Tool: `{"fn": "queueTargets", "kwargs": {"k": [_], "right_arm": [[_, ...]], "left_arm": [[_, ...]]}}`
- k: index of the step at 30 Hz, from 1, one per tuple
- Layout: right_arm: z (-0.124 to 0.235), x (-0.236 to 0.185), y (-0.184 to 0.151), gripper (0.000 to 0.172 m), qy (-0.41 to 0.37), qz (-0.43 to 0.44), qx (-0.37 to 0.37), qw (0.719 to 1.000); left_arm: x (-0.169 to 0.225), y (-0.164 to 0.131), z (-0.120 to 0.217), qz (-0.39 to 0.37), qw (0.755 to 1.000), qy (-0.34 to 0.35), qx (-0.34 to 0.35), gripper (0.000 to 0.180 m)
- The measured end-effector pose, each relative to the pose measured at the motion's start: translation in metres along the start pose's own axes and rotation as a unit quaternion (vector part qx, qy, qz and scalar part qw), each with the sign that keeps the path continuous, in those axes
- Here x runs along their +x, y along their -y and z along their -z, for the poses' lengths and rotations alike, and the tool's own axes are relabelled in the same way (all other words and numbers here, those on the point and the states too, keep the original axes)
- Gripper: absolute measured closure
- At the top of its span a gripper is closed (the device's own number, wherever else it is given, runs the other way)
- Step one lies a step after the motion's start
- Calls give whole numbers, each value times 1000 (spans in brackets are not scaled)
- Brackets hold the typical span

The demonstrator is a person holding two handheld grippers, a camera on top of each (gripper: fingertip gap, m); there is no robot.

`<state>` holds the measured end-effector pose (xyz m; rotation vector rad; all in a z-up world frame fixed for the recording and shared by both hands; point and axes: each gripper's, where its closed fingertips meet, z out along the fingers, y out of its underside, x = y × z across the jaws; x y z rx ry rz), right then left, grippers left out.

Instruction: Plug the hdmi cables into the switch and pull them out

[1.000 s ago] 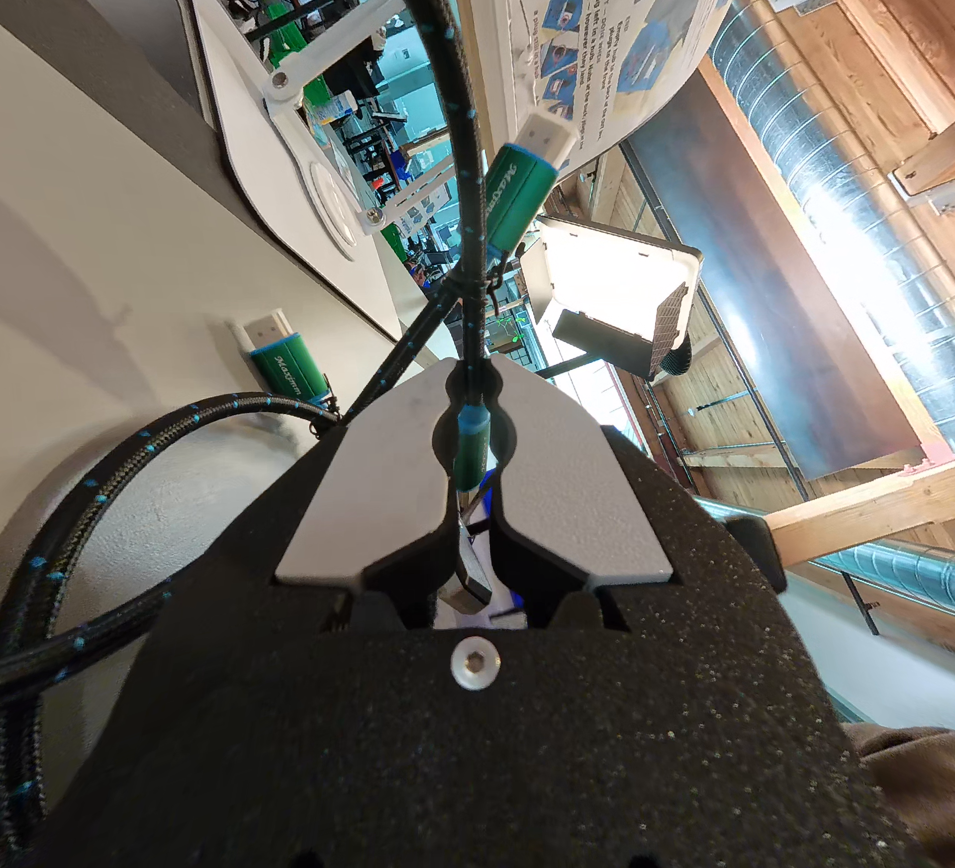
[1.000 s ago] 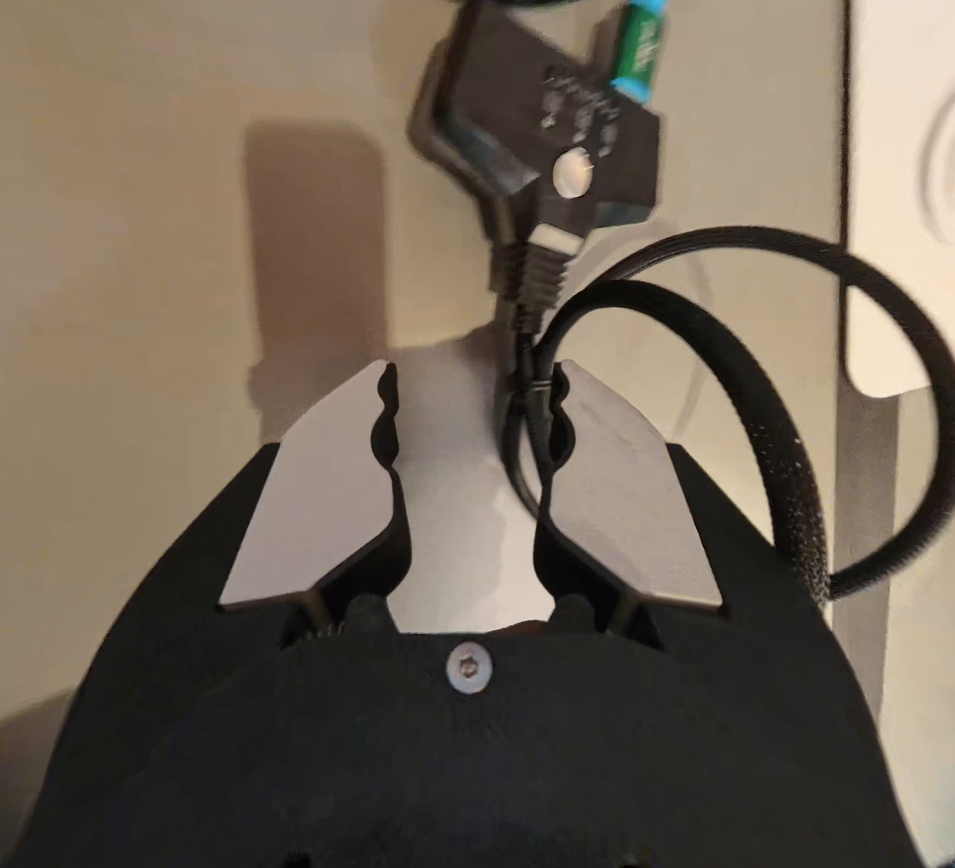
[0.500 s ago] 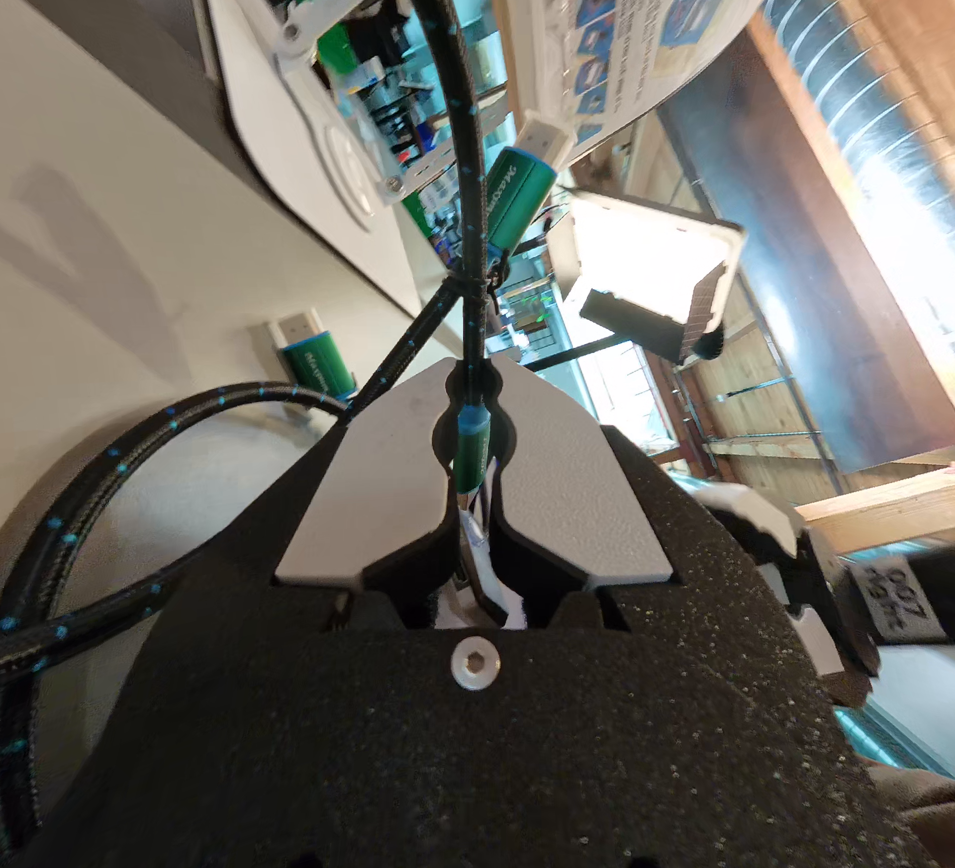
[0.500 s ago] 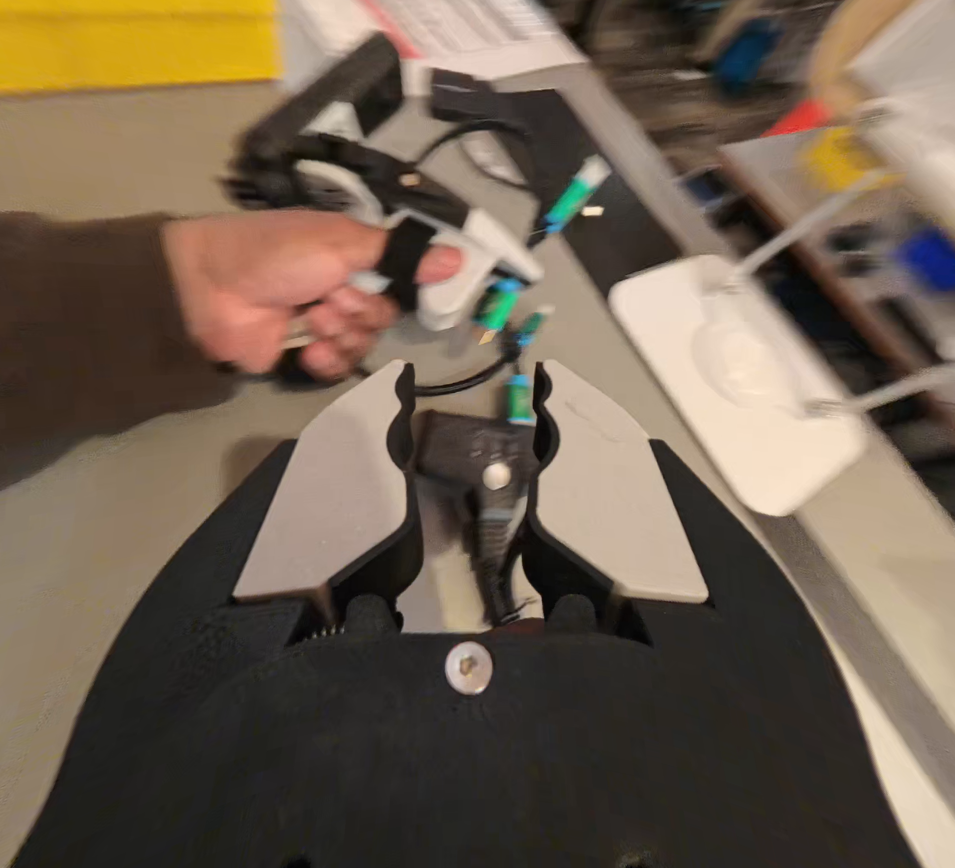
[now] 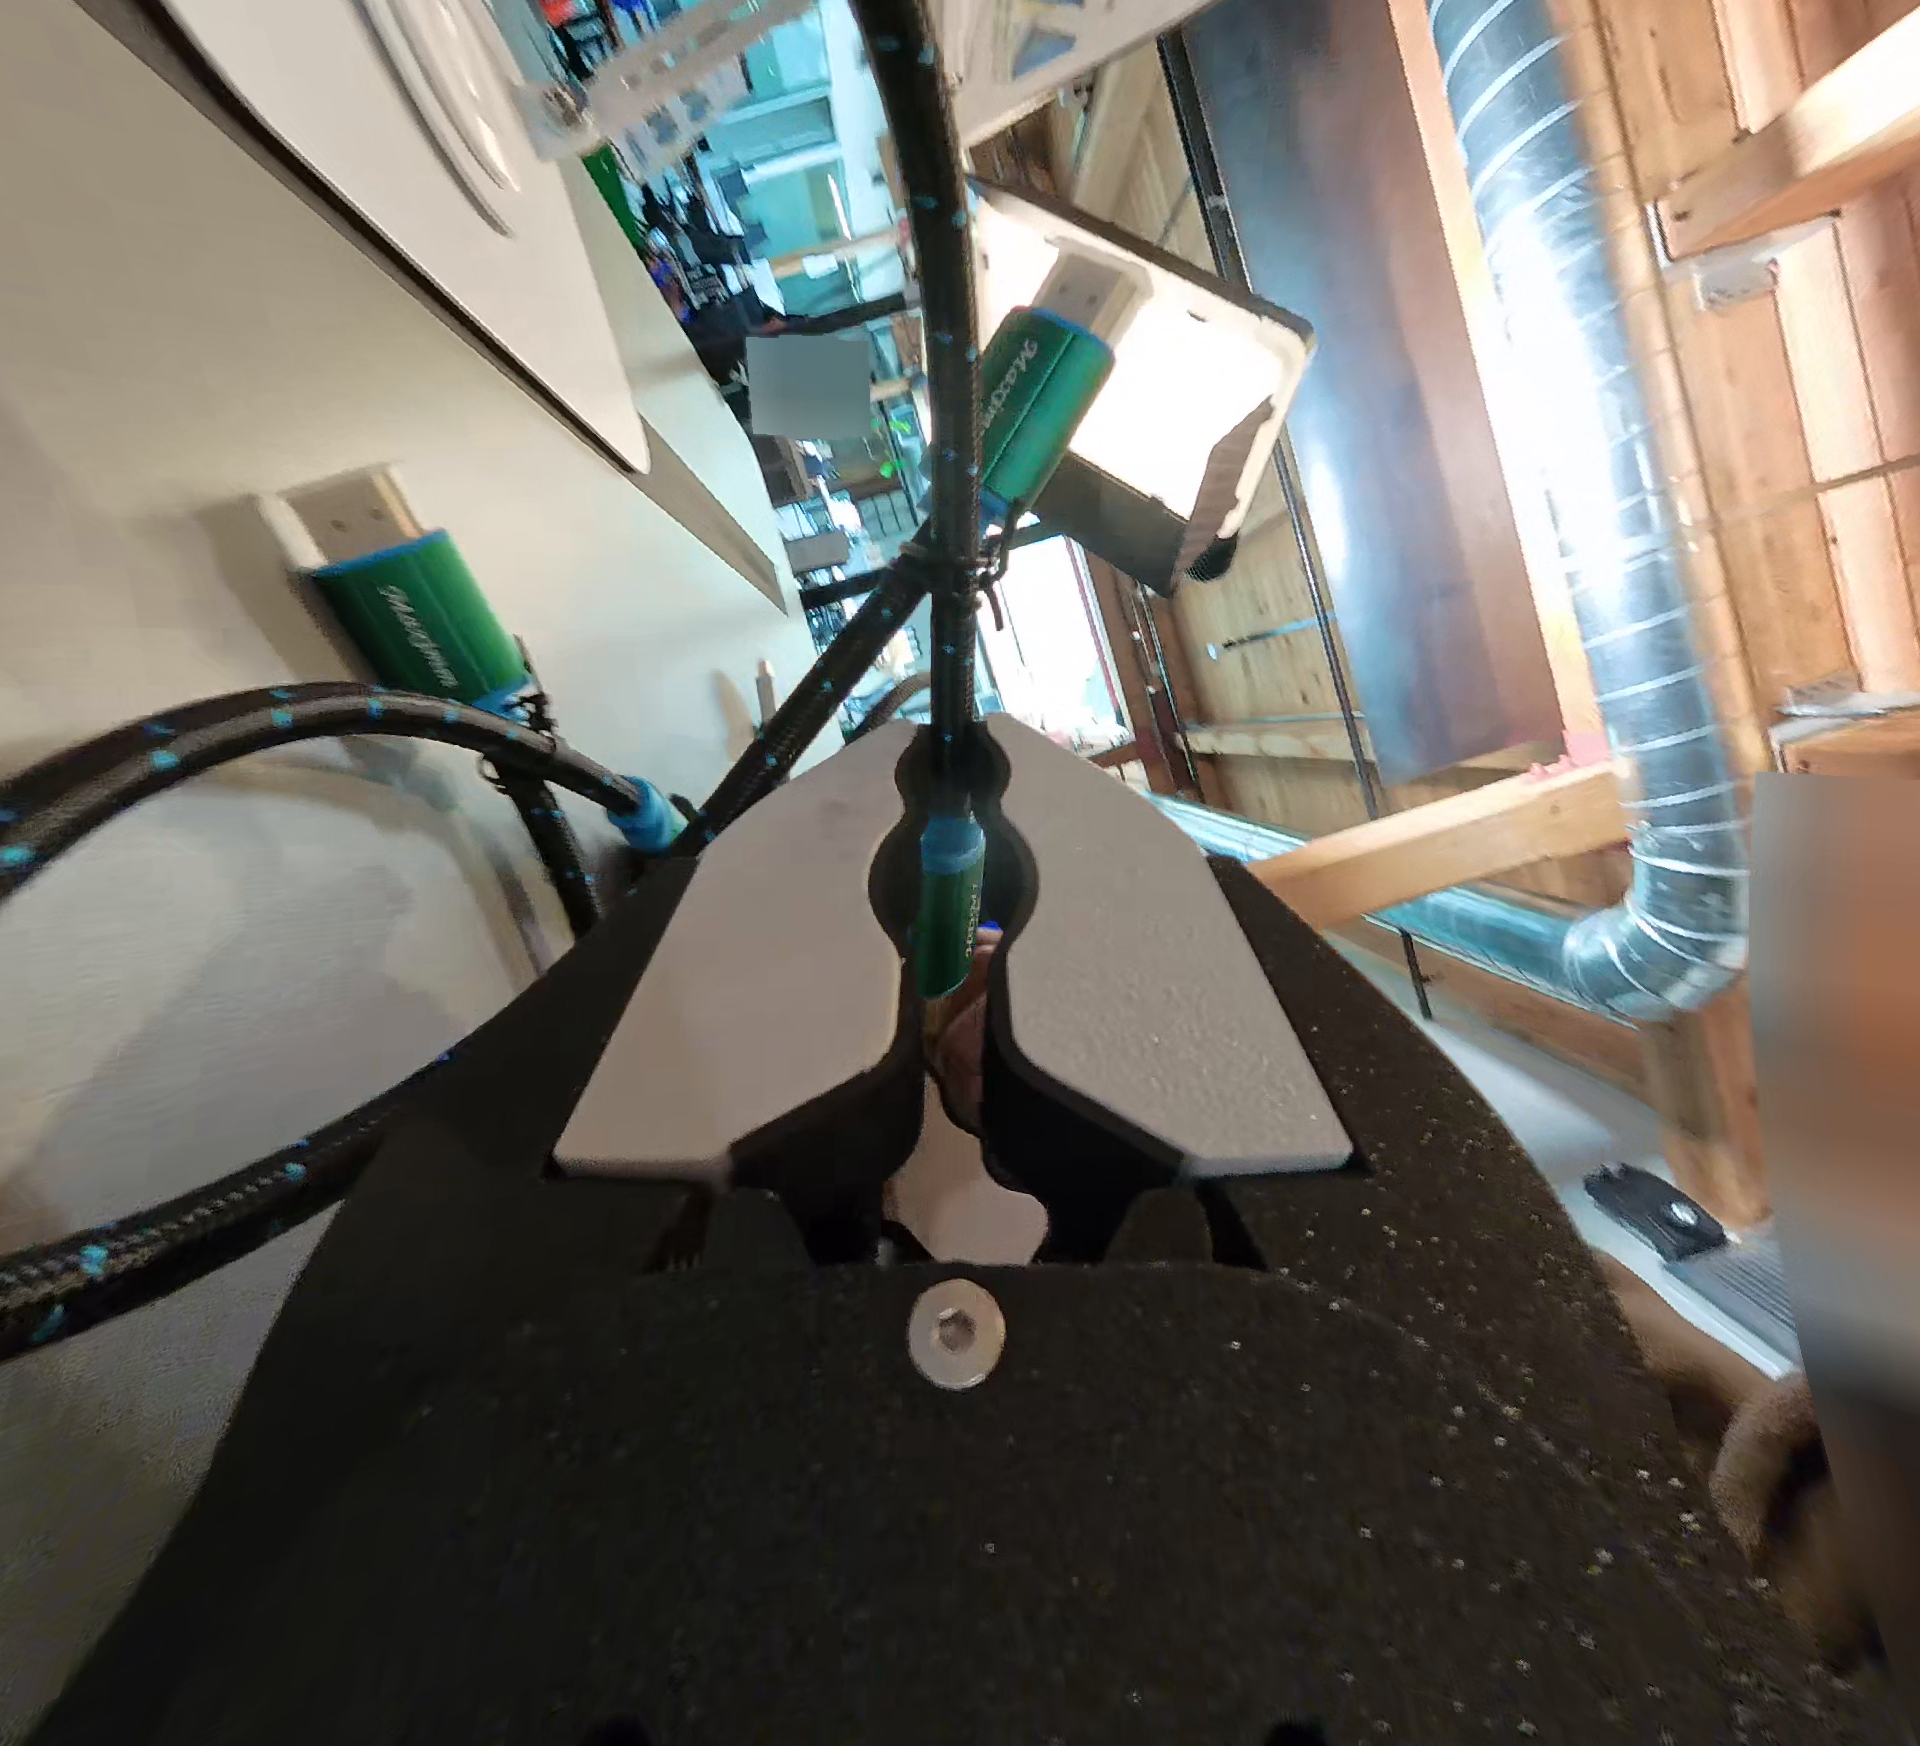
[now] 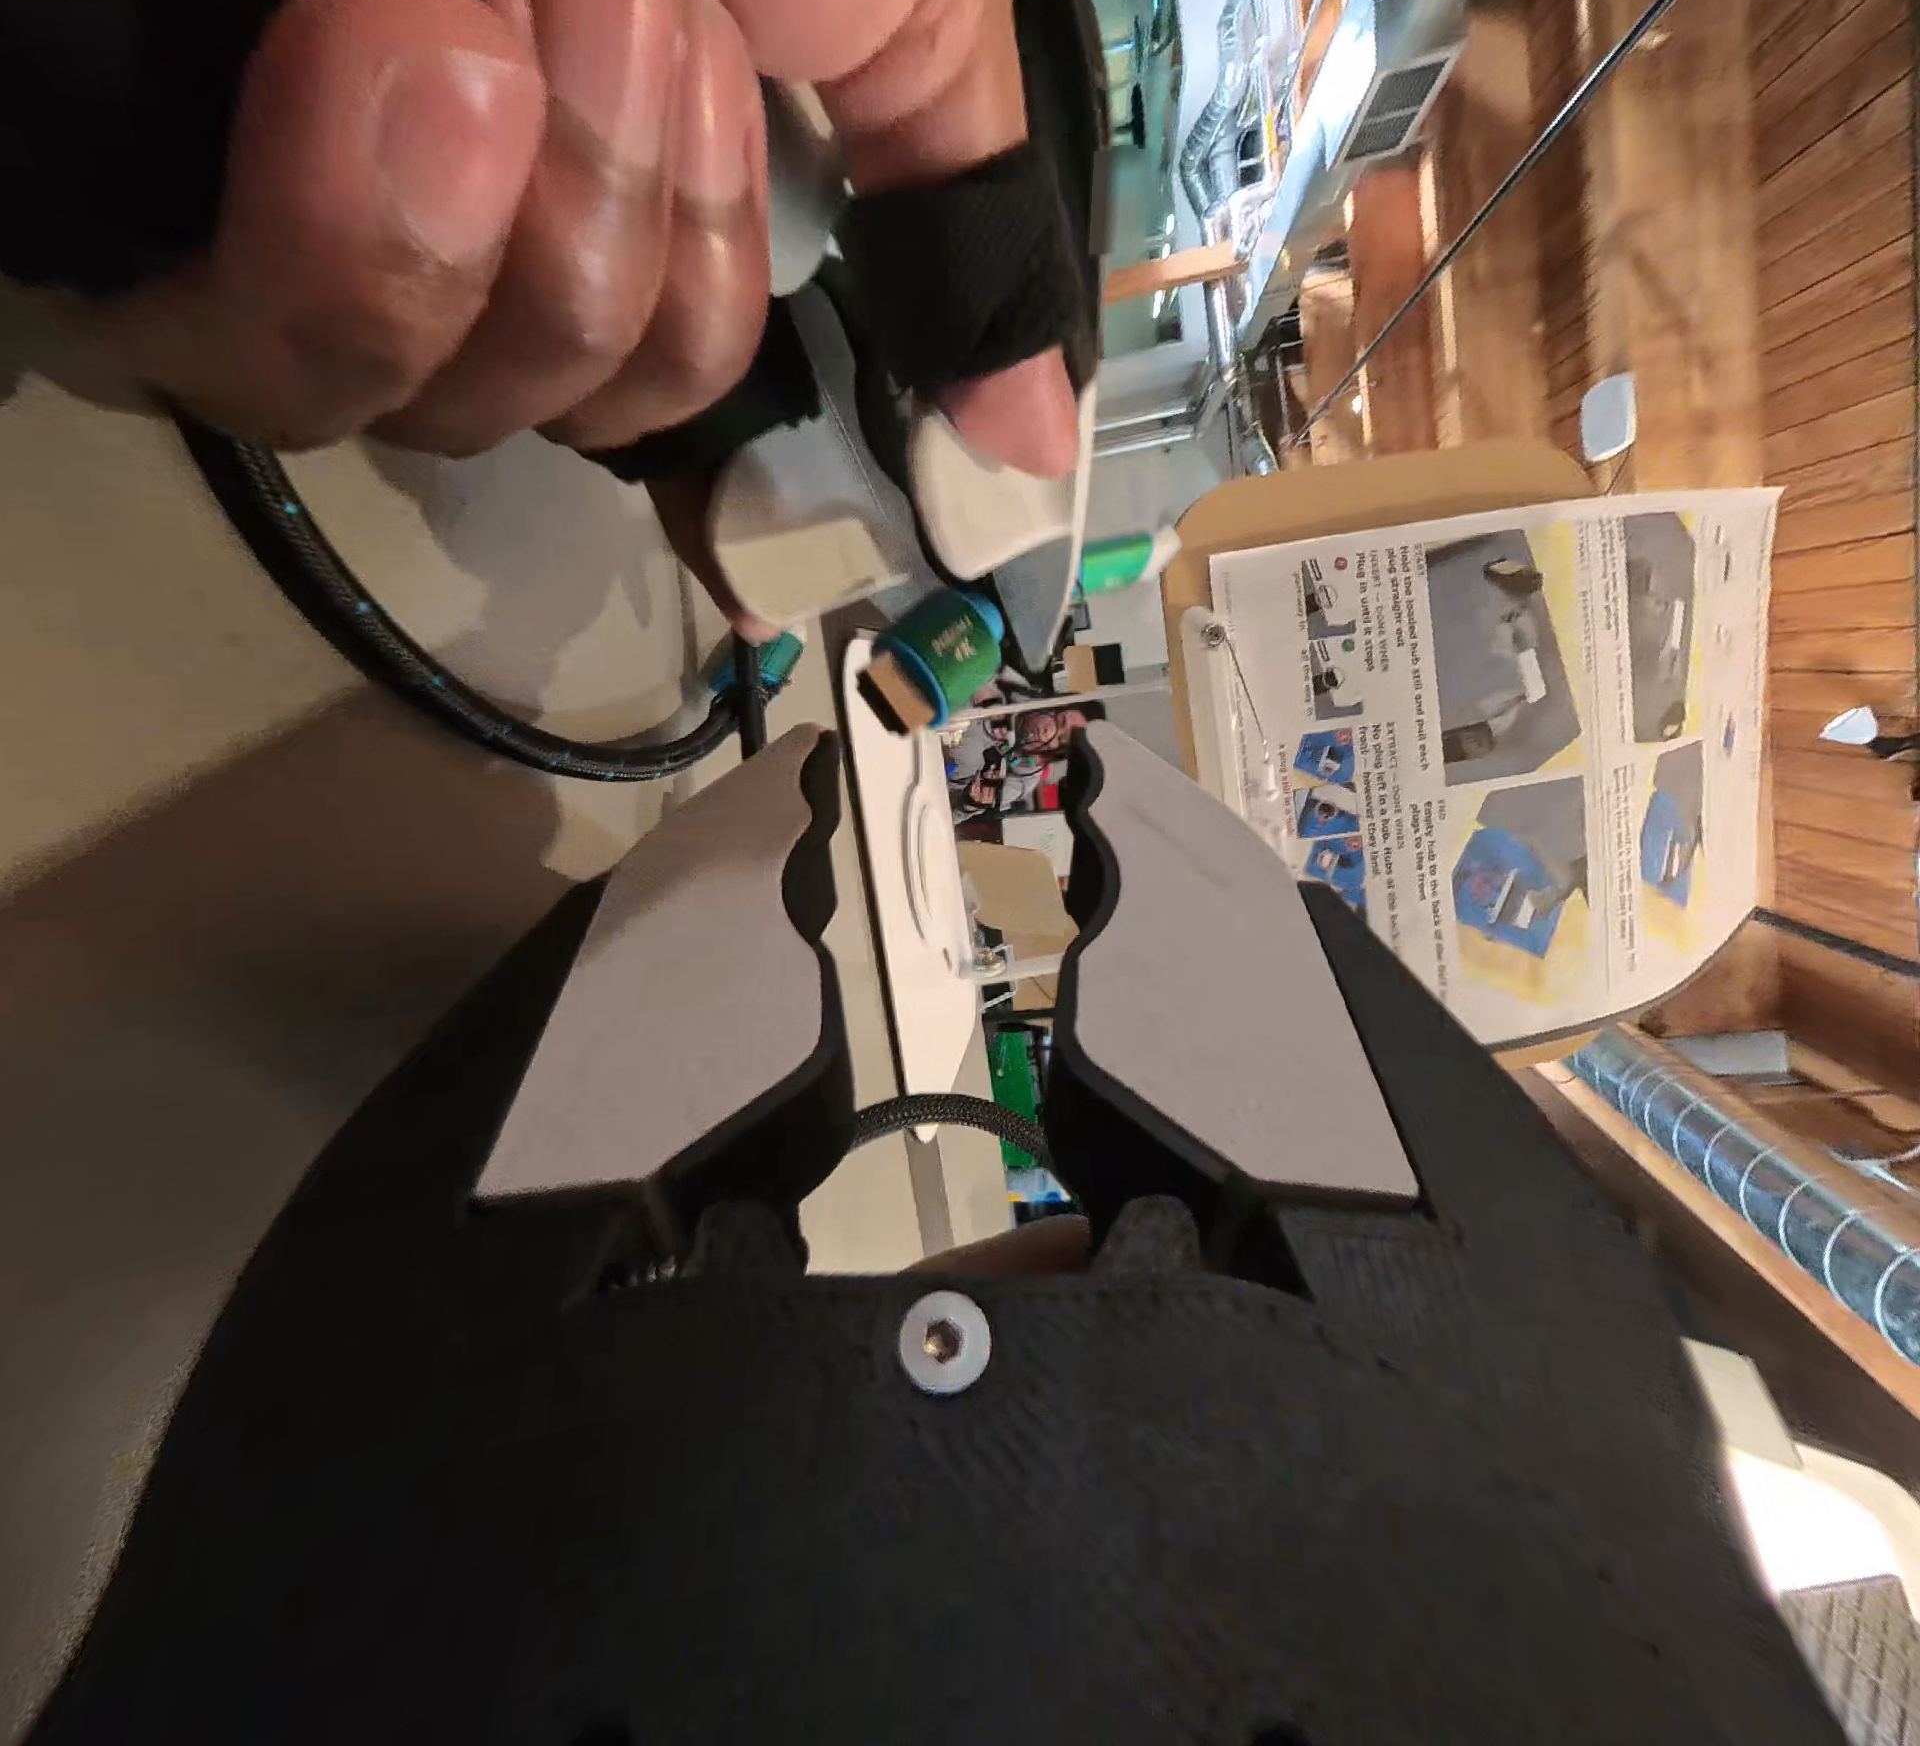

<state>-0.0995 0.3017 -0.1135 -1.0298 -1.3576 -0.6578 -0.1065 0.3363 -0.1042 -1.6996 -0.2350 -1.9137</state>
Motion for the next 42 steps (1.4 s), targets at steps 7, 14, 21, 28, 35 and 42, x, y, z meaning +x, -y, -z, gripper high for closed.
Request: {"fn": "queueTargets", "kwargs": {"k": [7,14,21,28,35,42], "right_arm": [[-2,0,-4,148,-2,-8,5,1000],[-1,14,-7,156,-18,-97,6,995],[-2,24,-12,157,-25,-169,8,985],[-1,30,-13,157,-44,-178,15,983],[-3,40,-28,158,-61,-224,-5,973],[-3,52,-43,160,-79,-287,-19,955]], "left_arm": [[6,-24,-18,4,998,-20,-62,175],[12,-23,-21,-7,998,-36,-56,157],[9,-28,-23,-5,997,-27,-66,159],[15,-29,-23,-15,997,-37,-72,161],[26,-37,-19,-49,992,-48,-106,157],[24,-61,-16,-79,980,-36,-180,156]]}}
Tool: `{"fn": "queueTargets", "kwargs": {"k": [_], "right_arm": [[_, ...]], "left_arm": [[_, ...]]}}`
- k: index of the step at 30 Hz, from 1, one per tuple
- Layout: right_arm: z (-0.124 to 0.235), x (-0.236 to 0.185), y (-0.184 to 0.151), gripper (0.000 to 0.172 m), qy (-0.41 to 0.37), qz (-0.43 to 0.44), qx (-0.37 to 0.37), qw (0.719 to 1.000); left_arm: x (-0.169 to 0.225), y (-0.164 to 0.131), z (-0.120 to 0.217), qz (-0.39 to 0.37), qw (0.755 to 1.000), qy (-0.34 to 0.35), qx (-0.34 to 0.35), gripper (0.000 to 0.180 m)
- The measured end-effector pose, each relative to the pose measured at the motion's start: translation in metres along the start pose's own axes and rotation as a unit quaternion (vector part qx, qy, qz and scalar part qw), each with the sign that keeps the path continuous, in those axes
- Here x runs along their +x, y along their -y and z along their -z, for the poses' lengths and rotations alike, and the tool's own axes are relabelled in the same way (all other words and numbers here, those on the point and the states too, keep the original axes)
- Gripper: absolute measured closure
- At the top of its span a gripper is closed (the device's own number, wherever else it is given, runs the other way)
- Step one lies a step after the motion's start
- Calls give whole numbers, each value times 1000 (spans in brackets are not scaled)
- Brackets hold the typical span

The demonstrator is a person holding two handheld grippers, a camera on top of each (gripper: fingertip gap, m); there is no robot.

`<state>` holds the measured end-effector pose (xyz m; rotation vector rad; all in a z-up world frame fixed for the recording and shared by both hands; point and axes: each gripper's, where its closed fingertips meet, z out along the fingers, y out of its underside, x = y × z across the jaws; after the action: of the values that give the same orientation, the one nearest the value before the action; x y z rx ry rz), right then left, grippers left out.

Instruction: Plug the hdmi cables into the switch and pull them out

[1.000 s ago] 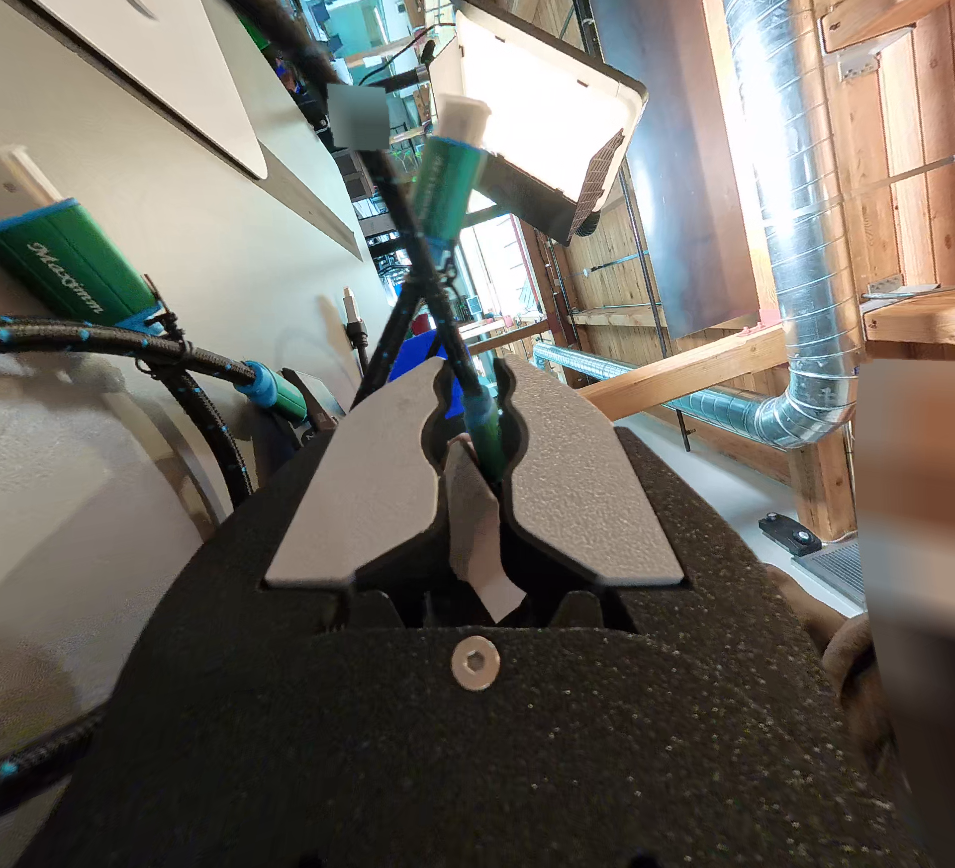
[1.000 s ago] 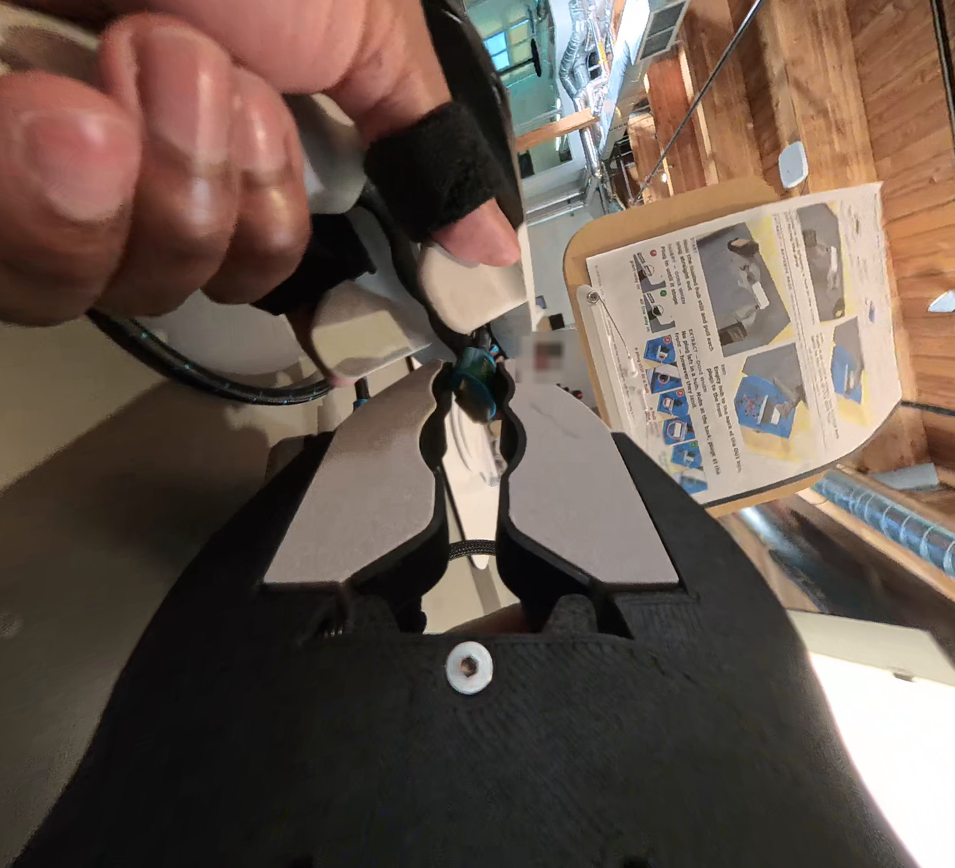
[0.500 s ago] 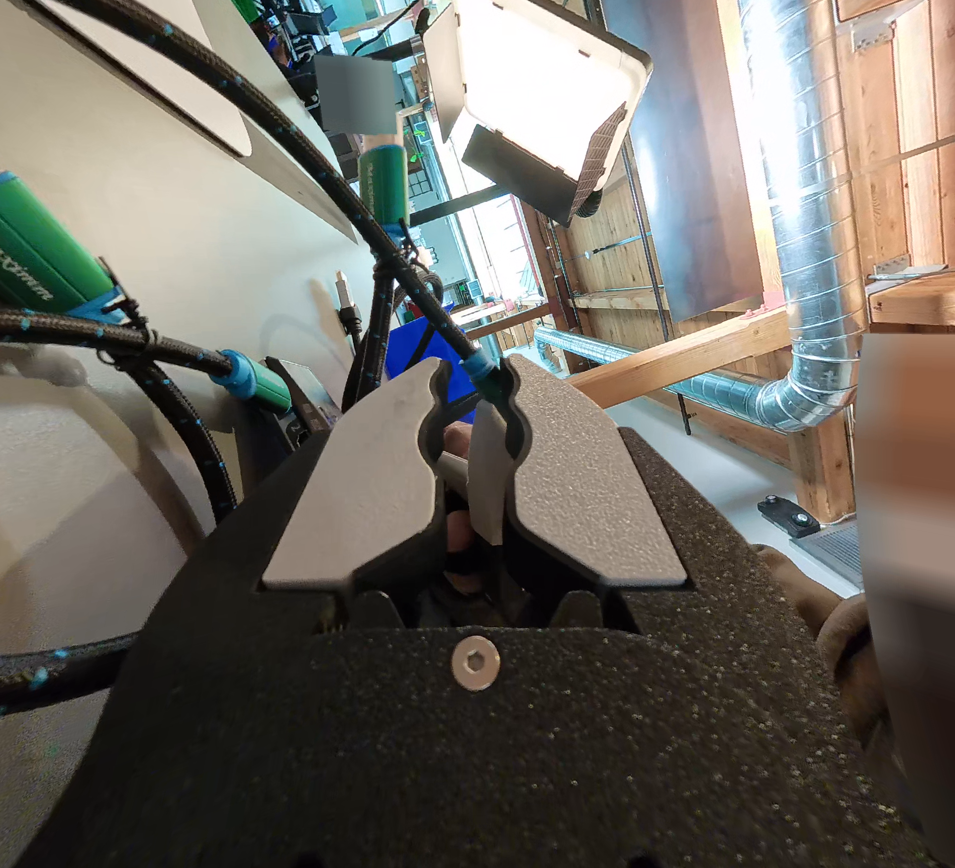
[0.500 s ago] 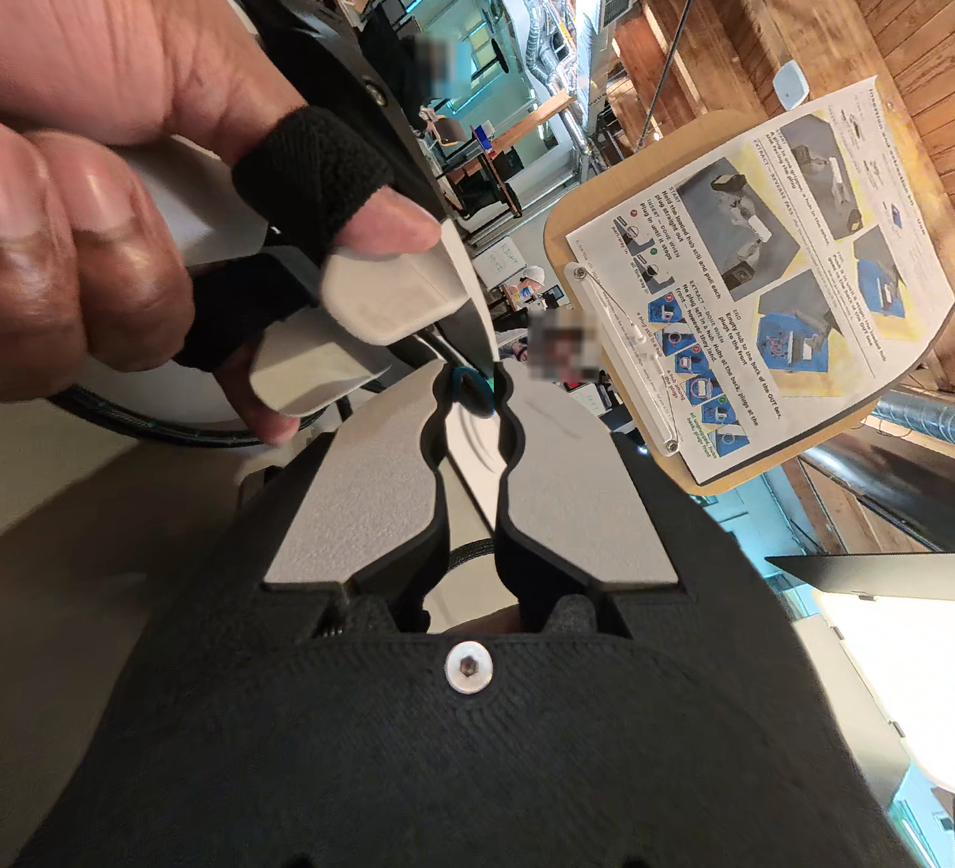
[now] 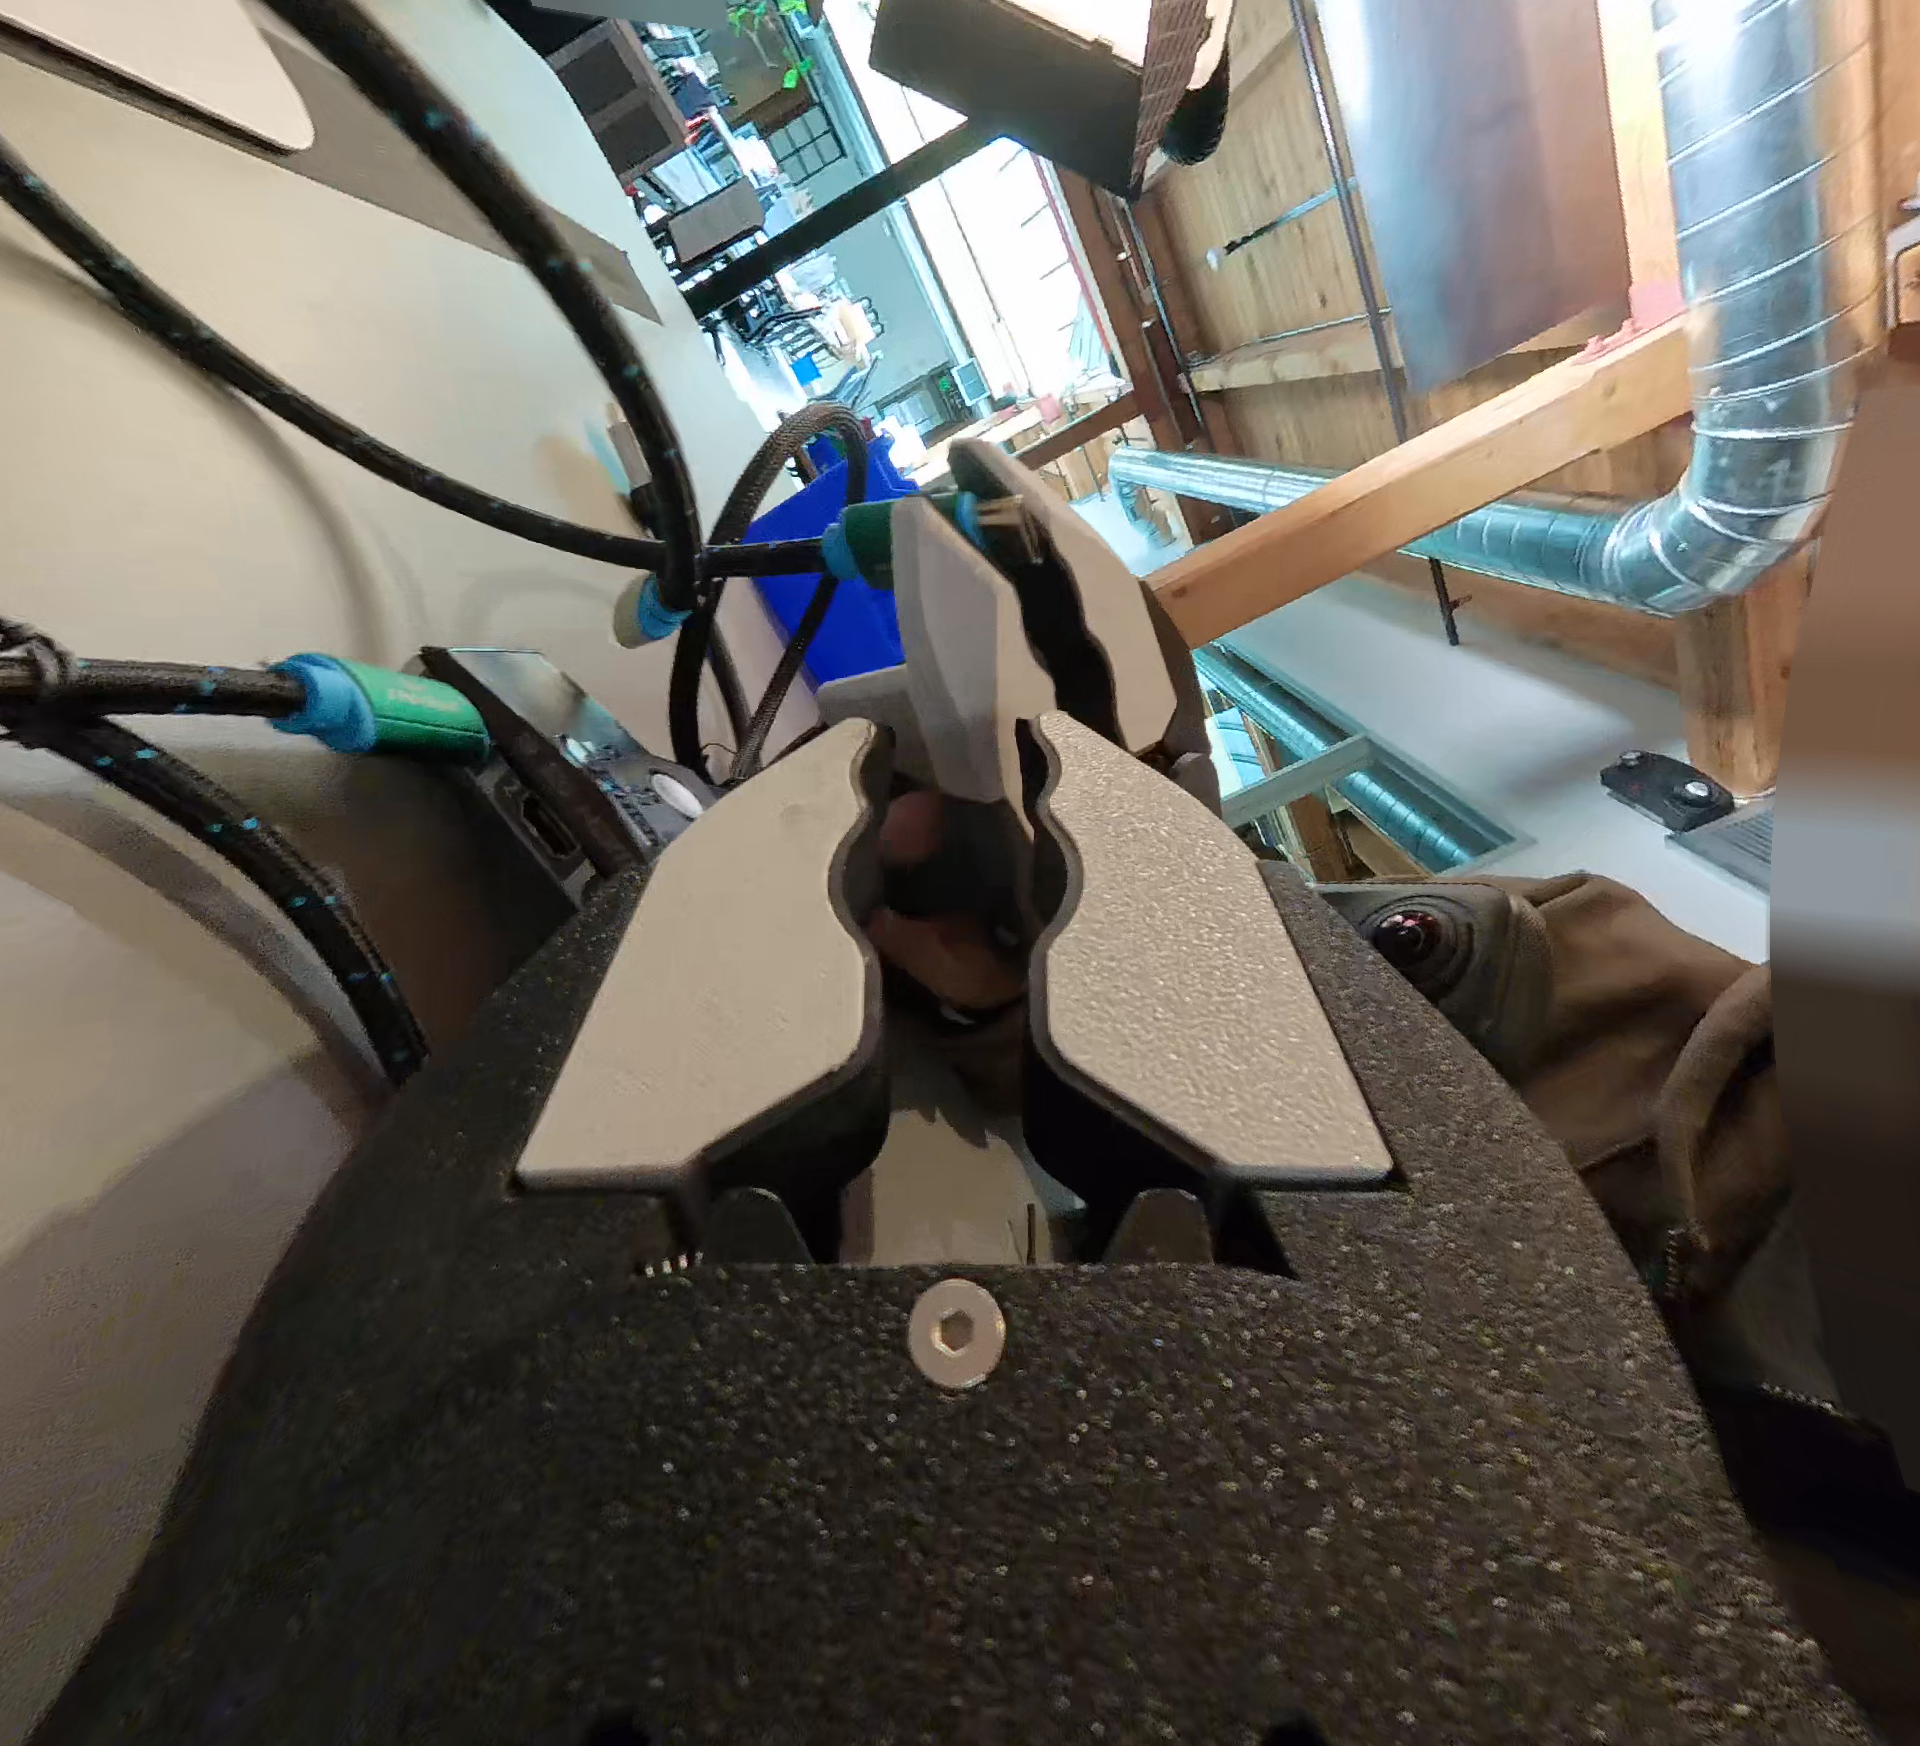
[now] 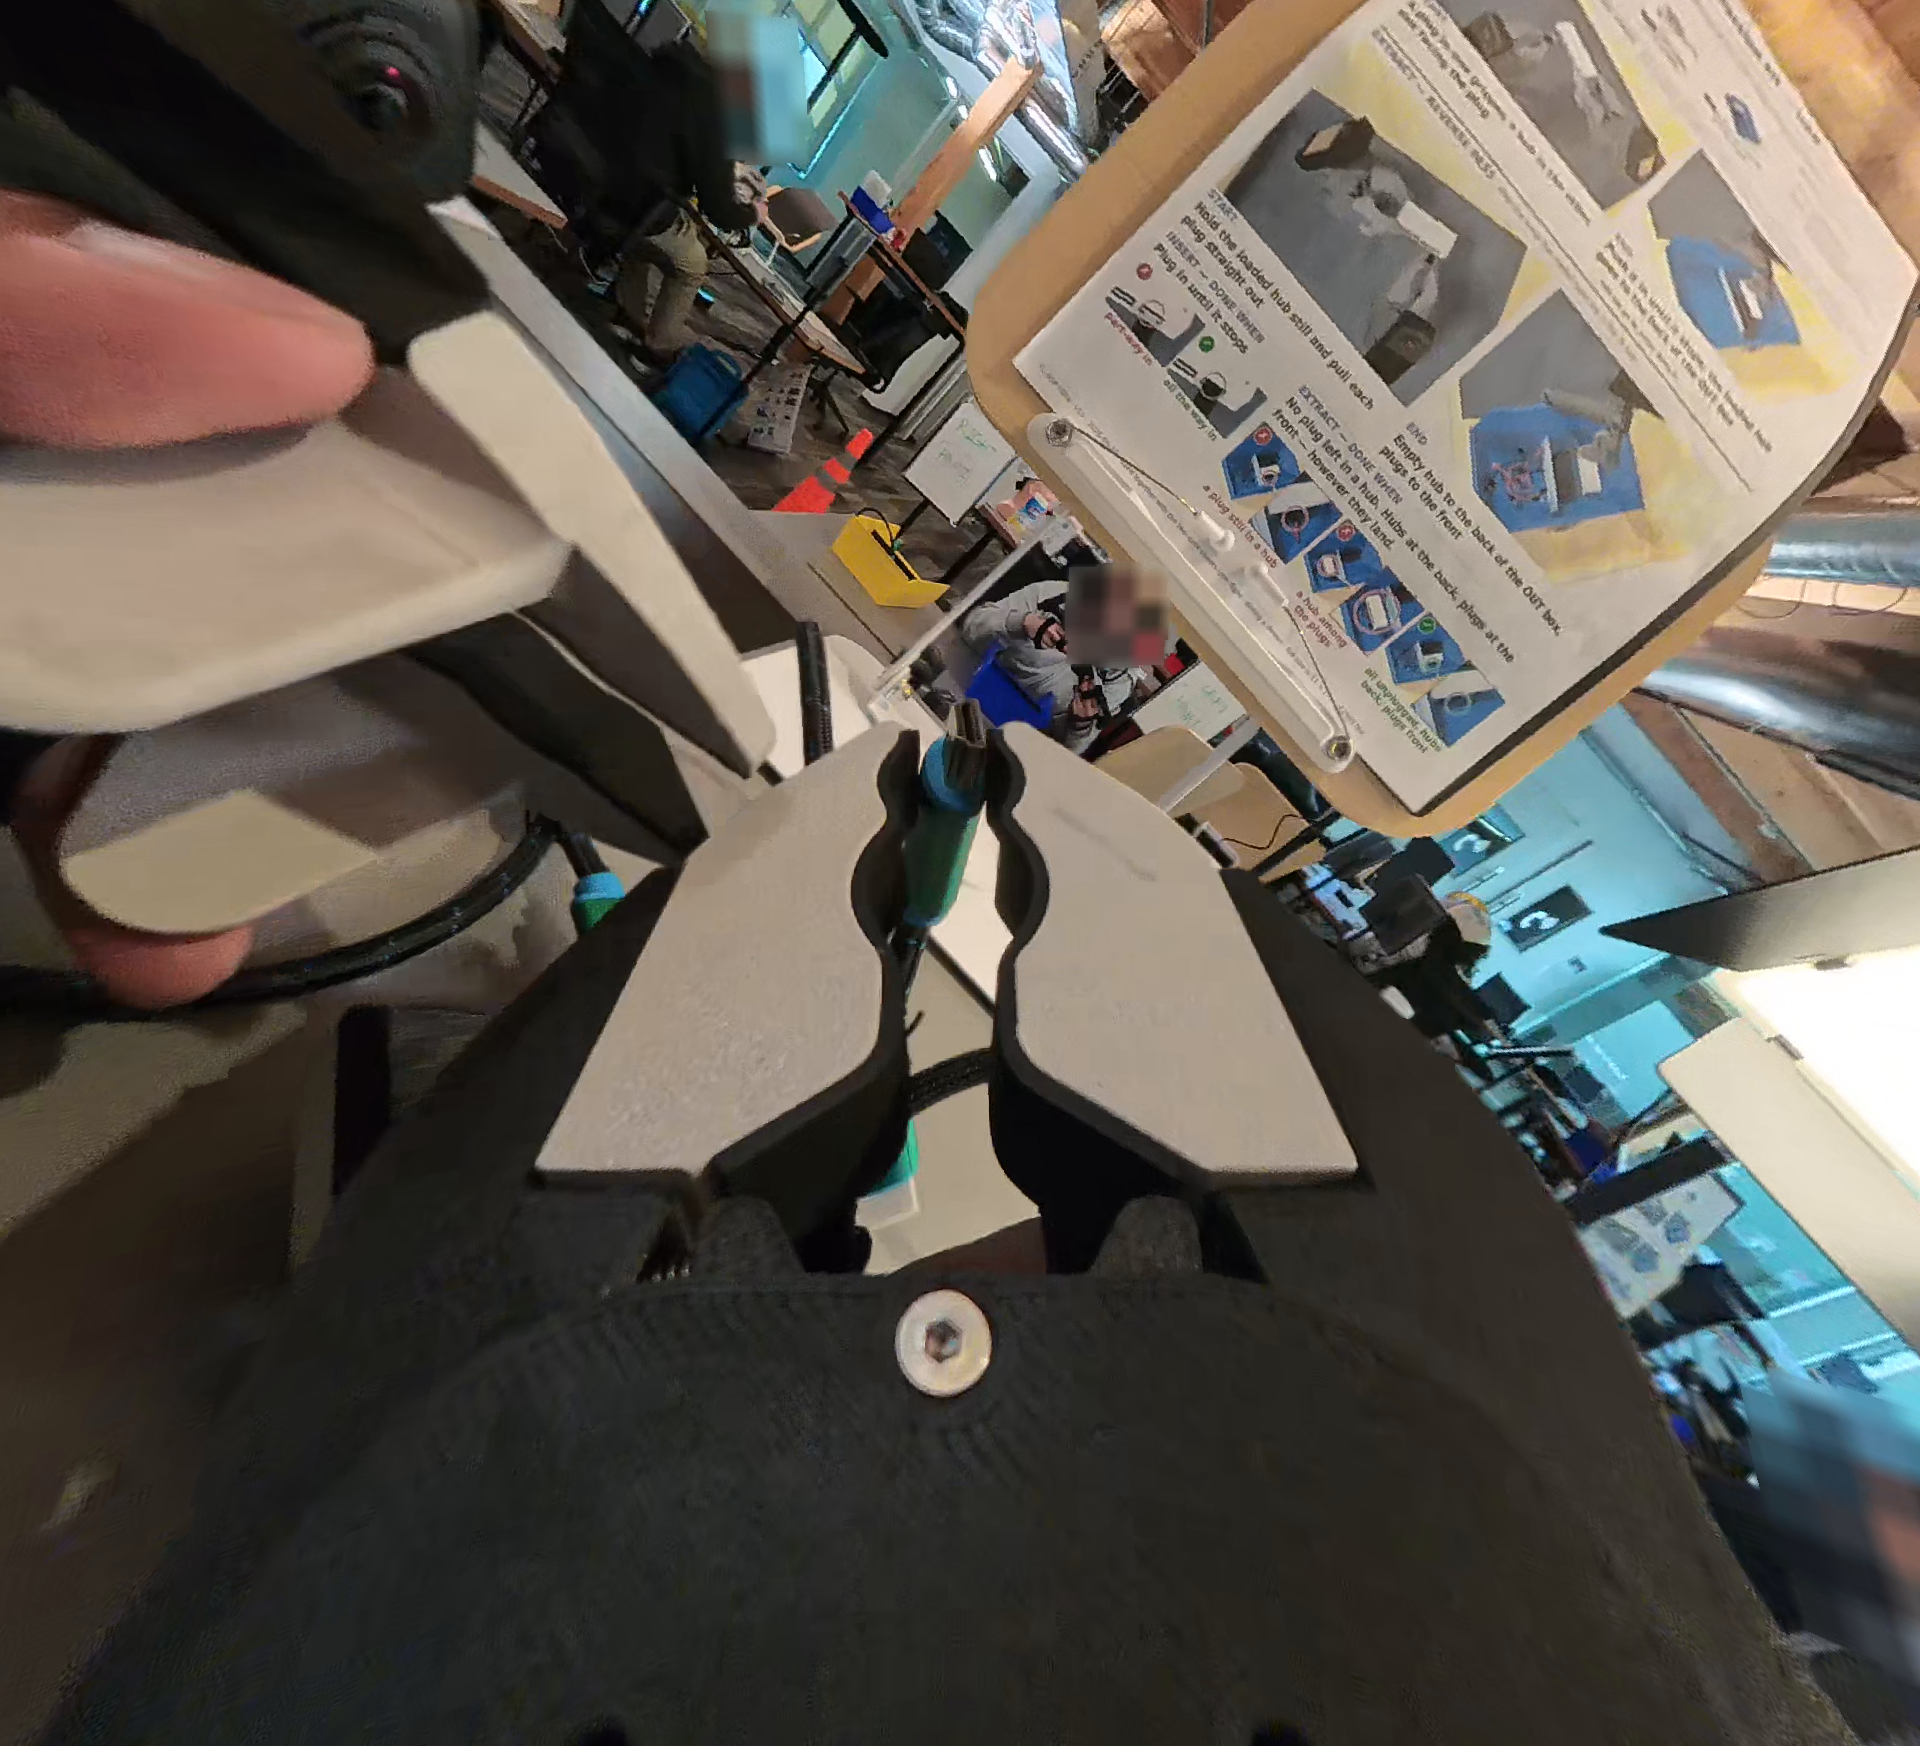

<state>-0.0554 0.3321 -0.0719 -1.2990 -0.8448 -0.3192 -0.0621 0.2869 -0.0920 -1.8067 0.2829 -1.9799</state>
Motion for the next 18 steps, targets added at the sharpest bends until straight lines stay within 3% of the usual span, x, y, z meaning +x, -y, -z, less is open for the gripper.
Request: {"fn": "queueTargets", "kwargs": {"k": [5,10,18], "right_arm": [[4,-5,10,160,18,-5,34,999],[10,-15,21,160,44,22,89,995],[26,-19,32,160,87,78,187,975]], "left_arm": [[-17,13,2,51,997,16,50,155],[-9,26,7,92,990,-40,102,153],[-2,13,-6,110,989,-76,64,131]]}}
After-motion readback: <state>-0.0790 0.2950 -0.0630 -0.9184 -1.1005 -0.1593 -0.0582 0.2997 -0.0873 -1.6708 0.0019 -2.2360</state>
